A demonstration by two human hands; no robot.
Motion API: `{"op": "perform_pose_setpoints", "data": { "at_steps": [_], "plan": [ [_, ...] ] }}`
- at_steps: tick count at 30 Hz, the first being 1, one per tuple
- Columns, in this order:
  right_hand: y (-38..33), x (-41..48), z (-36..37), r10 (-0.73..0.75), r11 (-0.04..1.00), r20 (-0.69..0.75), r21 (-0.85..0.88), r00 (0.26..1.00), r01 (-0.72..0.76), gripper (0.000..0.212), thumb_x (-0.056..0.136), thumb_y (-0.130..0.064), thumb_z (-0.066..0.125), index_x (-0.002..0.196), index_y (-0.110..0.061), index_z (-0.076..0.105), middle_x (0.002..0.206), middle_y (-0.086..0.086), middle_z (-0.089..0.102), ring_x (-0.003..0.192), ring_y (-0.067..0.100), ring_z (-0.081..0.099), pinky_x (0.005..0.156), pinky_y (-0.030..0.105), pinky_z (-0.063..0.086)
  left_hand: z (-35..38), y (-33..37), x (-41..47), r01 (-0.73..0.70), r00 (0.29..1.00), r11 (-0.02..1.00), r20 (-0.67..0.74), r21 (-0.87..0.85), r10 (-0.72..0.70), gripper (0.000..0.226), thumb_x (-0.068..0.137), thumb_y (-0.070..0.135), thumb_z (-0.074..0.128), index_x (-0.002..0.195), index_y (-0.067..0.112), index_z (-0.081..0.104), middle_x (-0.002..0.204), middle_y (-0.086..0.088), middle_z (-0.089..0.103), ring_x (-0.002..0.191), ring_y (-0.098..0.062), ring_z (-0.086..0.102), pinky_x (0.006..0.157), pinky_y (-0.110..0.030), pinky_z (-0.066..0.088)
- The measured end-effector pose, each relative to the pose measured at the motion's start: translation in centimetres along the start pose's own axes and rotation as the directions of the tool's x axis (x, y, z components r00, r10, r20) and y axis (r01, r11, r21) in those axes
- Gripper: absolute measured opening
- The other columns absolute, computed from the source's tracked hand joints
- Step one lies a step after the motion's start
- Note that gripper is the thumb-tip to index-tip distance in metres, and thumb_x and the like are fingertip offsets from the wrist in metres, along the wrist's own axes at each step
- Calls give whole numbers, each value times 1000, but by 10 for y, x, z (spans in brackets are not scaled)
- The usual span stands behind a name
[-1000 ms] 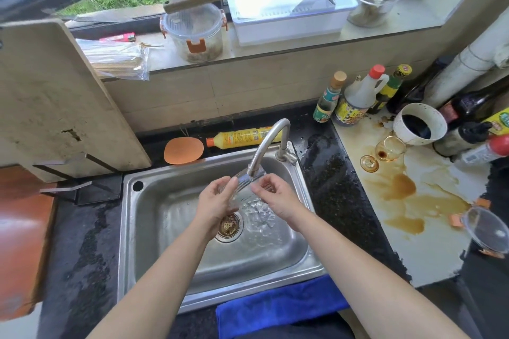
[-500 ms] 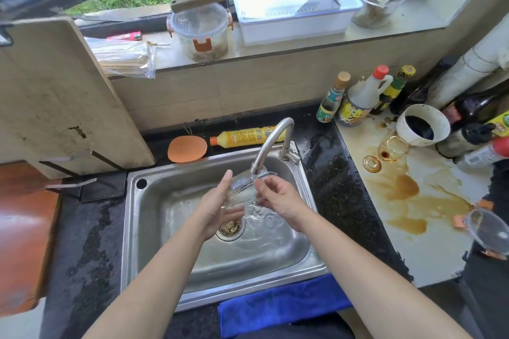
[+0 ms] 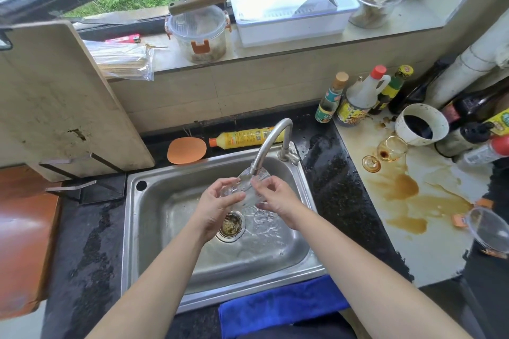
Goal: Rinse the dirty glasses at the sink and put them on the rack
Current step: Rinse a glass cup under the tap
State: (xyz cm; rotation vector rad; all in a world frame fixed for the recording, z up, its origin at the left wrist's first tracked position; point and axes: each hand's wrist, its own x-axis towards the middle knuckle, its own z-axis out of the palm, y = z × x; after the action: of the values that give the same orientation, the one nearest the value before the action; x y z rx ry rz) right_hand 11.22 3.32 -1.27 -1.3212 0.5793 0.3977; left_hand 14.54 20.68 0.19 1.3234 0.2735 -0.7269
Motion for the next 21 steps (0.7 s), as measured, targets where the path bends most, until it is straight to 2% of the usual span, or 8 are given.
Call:
{"op": "perform_pose_setpoints", "data": {
  "at_steps": [3,5,9,12,14,16,18,21],
  "plan": [
    [-1,-2,-2,-51,999,54,10,997,50,38,82,-44,75,88,-16,51,99,7,64,92,22,62,97,42,58,2,4,0,66,997,991,39,-118,-61,39,90,34,71,122,12,63,126,-15,69,116,-33,64,106,-51,46],
    [-2,-6,-3,-69,998,82,13,994,68,42,77,-46,76,88,-15,50,98,6,61,94,23,61,100,44,56,2,6,0,189,982,968,34,-164,-186,50,96,54,56,122,12,62,123,-15,71,114,-34,67,96,-50,54],
    [-4,-7,-4,-82,996,120,39,989,78,31,81,-31,81,91,-15,56,102,7,61,99,25,63,101,50,55,-2,3,5,258,966,959,37,-115,-256,51,88,46,71,127,13,67,127,-18,68,113,-36,66,75,-34,62],
    [-6,-9,-8,-21,998,172,66,985,10,35,88,-3,76,116,-15,59,122,8,63,109,24,67,99,51,56,-5,-1,11,139,987,988,-68,-66,-143,77,68,38,92,131,9,60,134,-16,61,115,-31,65,76,-37,60],
    [-10,-9,-10,17,996,193,88,981,-34,42,89,4,65,126,-14,56,127,6,59,110,26,65,98,52,56,-6,0,10,49,991,997,-127,67,-41,87,57,36,98,130,14,57,133,-13,60,112,-28,68,78,-37,60],
    [-13,-7,-9,54,983,200,160,978,-87,37,94,-7,58,130,-16,57,135,9,55,114,32,62,96,53,57,-8,2,8,-64,983,936,-140,345,119,78,61,30,97,129,20,59,127,0,63,110,-14,66,84,-28,55],
    [-15,-7,-4,103,986,142,116,985,-119,31,101,-31,60,129,-20,57,137,6,53,116,33,62,94,50,59,-6,3,7,-151,965,824,-99,547,243,71,66,24,94,128,23,61,124,9,63,110,-3,59,88,-20,49],
    [-10,-4,2,103,995,40,7,994,-103,36,99,-49,58,118,-18,55,130,6,57,115,28,64,93,46,60,-6,0,7,-213,954,777,-45,593,295,70,64,30,95,126,30,61,126,7,63,114,-11,60,102,-38,51]
  ]
}}
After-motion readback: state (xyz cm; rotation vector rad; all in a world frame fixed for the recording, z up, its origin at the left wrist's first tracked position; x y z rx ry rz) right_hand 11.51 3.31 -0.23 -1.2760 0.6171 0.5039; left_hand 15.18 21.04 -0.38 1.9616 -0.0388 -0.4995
